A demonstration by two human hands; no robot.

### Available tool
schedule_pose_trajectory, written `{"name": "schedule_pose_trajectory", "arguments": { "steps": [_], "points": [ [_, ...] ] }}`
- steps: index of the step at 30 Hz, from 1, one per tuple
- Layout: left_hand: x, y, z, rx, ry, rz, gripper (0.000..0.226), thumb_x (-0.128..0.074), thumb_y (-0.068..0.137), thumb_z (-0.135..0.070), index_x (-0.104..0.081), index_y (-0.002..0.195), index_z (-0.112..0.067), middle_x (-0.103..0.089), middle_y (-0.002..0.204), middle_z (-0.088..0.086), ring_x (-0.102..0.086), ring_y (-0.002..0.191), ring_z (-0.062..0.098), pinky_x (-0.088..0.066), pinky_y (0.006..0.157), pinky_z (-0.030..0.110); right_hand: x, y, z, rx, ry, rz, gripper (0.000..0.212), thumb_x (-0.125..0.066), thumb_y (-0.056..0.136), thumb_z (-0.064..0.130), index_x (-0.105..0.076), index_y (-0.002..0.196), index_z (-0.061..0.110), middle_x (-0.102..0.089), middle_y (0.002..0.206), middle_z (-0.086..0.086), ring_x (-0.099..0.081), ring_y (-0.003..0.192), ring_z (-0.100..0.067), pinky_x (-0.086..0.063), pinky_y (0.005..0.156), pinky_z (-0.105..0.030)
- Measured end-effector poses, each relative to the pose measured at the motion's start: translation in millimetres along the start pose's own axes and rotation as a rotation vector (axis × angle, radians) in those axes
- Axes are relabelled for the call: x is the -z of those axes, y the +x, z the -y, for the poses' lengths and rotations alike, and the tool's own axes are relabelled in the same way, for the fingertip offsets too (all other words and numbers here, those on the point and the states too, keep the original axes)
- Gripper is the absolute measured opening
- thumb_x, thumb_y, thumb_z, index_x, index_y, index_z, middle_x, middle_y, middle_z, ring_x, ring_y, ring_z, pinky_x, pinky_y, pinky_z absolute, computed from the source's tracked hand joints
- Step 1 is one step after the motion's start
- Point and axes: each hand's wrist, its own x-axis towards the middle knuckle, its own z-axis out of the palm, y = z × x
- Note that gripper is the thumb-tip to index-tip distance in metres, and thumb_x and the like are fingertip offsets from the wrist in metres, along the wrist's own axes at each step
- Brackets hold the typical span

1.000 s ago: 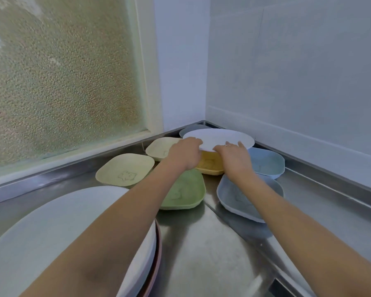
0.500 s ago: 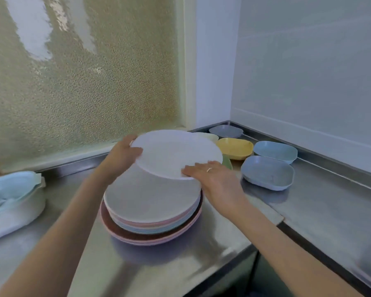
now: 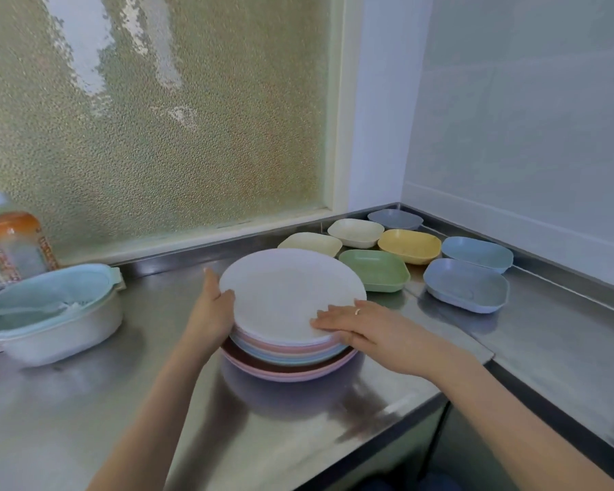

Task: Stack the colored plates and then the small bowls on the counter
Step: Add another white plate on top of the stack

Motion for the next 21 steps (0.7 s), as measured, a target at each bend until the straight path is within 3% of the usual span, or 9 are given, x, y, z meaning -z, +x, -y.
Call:
{"name": "schedule_pose_trajectory", "arguments": {
  "steps": [2,3,5,6,9,11,15,18,21],
  "points": [
    [-1.8,-2.1,2.4,-0.038,-0.007,-0.006,0.060,-0.039,0.087,-0.015,-0.024,0.143,0.000,-0.038,0.145,0.014,-0.034,0.135,0.028,-0.024,0.114,0.042,0.8,-1.6,-2.5,-0.026,0.045,0.034,0.038,-0.033,0.101,0.029,-0.043,0.137,0.033,-0.037,0.147,0.016,-0.022,0.138,0.001,-0.010,0.114,-0.023],
    [-2.8,-2.4,3.2,-0.047,-0.029,-0.019,0.051,-0.039,0.091,-0.009,-0.030,0.141,-0.008,-0.045,0.135,0.003,-0.036,0.129,0.020,-0.025,0.110,0.032,0.0,-1.8,-2.7,-0.039,0.106,0.013,0.038,-0.034,0.101,0.028,-0.043,0.137,0.032,-0.036,0.147,0.016,-0.021,0.138,0.003,-0.009,0.114,-0.022],
    [-3.7,-2.3,1.6,-0.035,-0.058,-0.016,0.038,-0.038,0.092,0.001,-0.043,0.112,-0.031,-0.042,0.100,-0.018,-0.033,0.108,0.009,-0.025,0.093,0.021,-3.1,1.3,-3.6,-0.111,0.309,-0.150,0.038,-0.036,0.101,0.025,-0.042,0.138,0.029,-0.035,0.145,0.018,-0.020,0.138,0.003,-0.011,0.113,-0.019],
    [-3.1,-0.3,1.6,-0.036,-0.062,-0.022,0.034,-0.039,0.091,0.000,-0.043,0.104,-0.031,-0.040,0.093,-0.022,-0.034,0.105,0.010,-0.026,0.091,0.022,-4.8,4.8,-5.6,-0.190,0.413,-0.270,0.039,-0.037,0.101,0.024,-0.040,0.139,0.026,-0.034,0.144,0.018,-0.021,0.138,0.000,-0.013,0.110,-0.016],
    [-0.1,5.8,6.8,-0.060,-0.080,-0.053,0.039,-0.041,0.085,-0.015,-0.052,0.122,-0.016,-0.059,0.116,-0.003,-0.050,0.115,0.021,-0.036,0.104,0.036,-12.4,18.4,-10.7,-0.492,0.626,-0.391,0.051,-0.032,0.100,0.038,-0.023,0.148,0.024,-0.025,0.153,0.009,-0.020,0.140,-0.010,-0.015,0.110,-0.022],
    [-1.0,4.4,9.7,-0.074,-0.132,-0.069,0.032,-0.040,0.090,-0.007,-0.059,0.113,-0.016,-0.062,0.114,0.005,-0.054,0.108,0.023,-0.039,0.097,0.037,-23.9,26.4,-10.0,-0.586,0.771,-0.390,0.056,-0.030,0.099,0.044,-0.014,0.149,0.026,-0.019,0.155,0.007,-0.017,0.142,-0.014,-0.015,0.111,-0.029],
    [-4.5,-2.7,9.8,-0.061,-0.241,-0.091,0.038,-0.035,0.091,-0.001,-0.061,0.114,-0.018,-0.063,0.114,0.006,-0.055,0.108,0.022,-0.040,0.095,0.035,-39.1,35.0,-6.2,-0.617,0.918,-0.515,0.051,-0.031,0.101,0.032,-0.015,0.149,0.026,-0.023,0.154,0.005,-0.024,0.140,-0.016,-0.020,0.112,-0.032],
    [1.4,-9.3,10.7,-0.035,-0.262,-0.148,0.040,-0.036,0.088,-0.004,-0.063,0.114,-0.016,-0.064,0.116,0.006,-0.057,0.109,0.022,-0.043,0.096,0.036,-42.3,40.5,-1.8,-0.596,0.934,-0.515,0.048,-0.031,0.101,0.026,-0.021,0.147,0.026,-0.033,0.149,0.005,-0.032,0.135,-0.017,-0.026,0.111,-0.035],
    [18.7,-21.9,15.0,-0.015,-0.276,-0.233,0.041,-0.035,0.090,-0.004,-0.063,0.117,-0.014,-0.064,0.117,0.005,-0.056,0.109,0.020,-0.043,0.092,0.031,-49.2,50.8,12.7,-0.561,0.943,-0.479,0.049,-0.031,0.100,0.024,-0.019,0.148,0.026,-0.030,0.151,0.006,-0.028,0.138,-0.017,-0.021,0.114,-0.036]
  ]
}}
